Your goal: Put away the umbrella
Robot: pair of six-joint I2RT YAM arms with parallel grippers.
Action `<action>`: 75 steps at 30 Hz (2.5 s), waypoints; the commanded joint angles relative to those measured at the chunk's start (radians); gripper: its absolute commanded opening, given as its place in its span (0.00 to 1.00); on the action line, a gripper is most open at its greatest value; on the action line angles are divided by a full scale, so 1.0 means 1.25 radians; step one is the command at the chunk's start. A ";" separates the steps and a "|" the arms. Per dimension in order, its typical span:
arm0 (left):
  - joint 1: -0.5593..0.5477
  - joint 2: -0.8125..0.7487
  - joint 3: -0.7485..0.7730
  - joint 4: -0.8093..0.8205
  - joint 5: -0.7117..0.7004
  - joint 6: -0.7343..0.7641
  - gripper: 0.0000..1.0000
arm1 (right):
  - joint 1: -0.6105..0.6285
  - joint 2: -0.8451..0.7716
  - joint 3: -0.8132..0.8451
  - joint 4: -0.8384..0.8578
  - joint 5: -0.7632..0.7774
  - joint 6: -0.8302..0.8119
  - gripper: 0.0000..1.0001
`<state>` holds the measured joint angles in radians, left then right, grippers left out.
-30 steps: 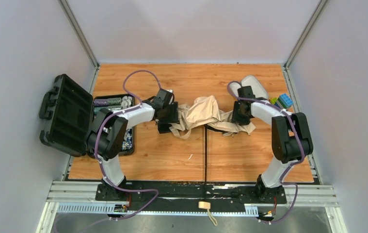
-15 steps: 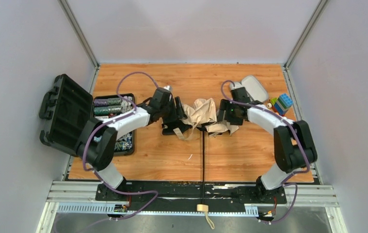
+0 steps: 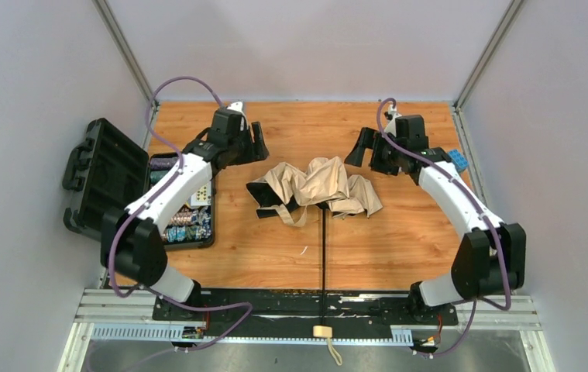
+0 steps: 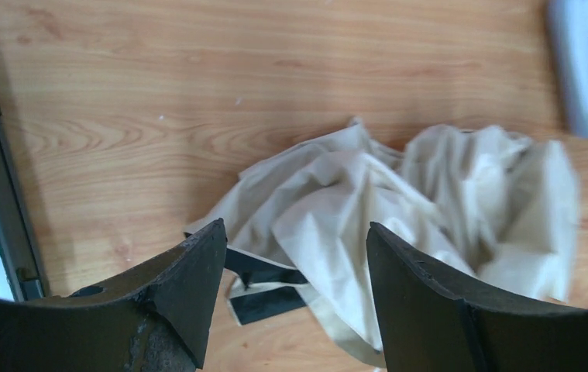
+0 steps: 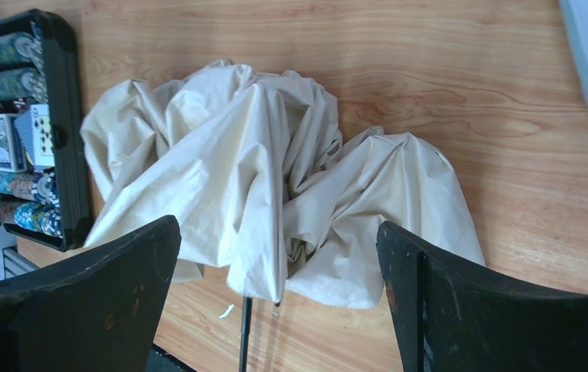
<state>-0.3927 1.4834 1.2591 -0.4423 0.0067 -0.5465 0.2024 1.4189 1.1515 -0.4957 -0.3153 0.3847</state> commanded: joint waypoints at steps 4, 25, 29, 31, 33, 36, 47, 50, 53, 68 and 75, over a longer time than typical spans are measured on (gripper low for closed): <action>0.015 0.166 -0.014 0.043 0.041 0.071 0.71 | 0.010 0.164 0.006 0.038 -0.063 -0.034 1.00; -0.158 0.318 -0.290 0.640 0.223 -0.252 0.60 | 0.184 0.444 -0.115 0.535 -0.291 0.108 0.86; -0.158 0.288 -0.280 0.662 0.257 -0.245 0.59 | 0.185 0.416 -0.098 0.631 -0.387 0.130 0.71; -0.158 0.277 -0.278 0.700 0.290 -0.268 0.59 | 0.187 0.399 -0.087 0.667 -0.419 0.156 0.63; -0.157 0.260 -0.287 0.746 0.327 -0.301 0.57 | 0.188 0.375 -0.078 0.695 -0.445 0.171 0.63; -0.158 0.200 -0.309 0.814 0.369 -0.337 0.56 | 0.189 0.316 -0.070 0.690 -0.456 0.166 0.70; -0.158 -0.033 -0.167 0.722 0.405 -0.090 0.48 | 0.188 0.102 0.033 0.651 -0.438 0.085 0.31; -0.158 -0.073 -0.069 0.663 0.408 0.027 0.47 | 0.189 0.039 0.129 0.610 -0.388 -0.026 0.16; -0.158 -0.103 0.002 0.663 0.423 0.108 0.46 | 0.188 -0.002 0.192 0.627 -0.356 -0.093 0.10; -0.235 -0.194 -0.424 0.915 0.402 0.260 0.43 | 0.232 -0.043 -0.286 1.110 -0.399 -0.294 0.00; -0.308 -0.064 -0.665 1.166 0.248 0.192 0.40 | 0.283 0.102 -0.485 1.264 -0.305 -0.396 0.00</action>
<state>-0.6758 1.3380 0.4919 0.7498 0.2958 -0.2455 0.5091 1.4681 0.5934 0.8162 -0.7918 -0.0006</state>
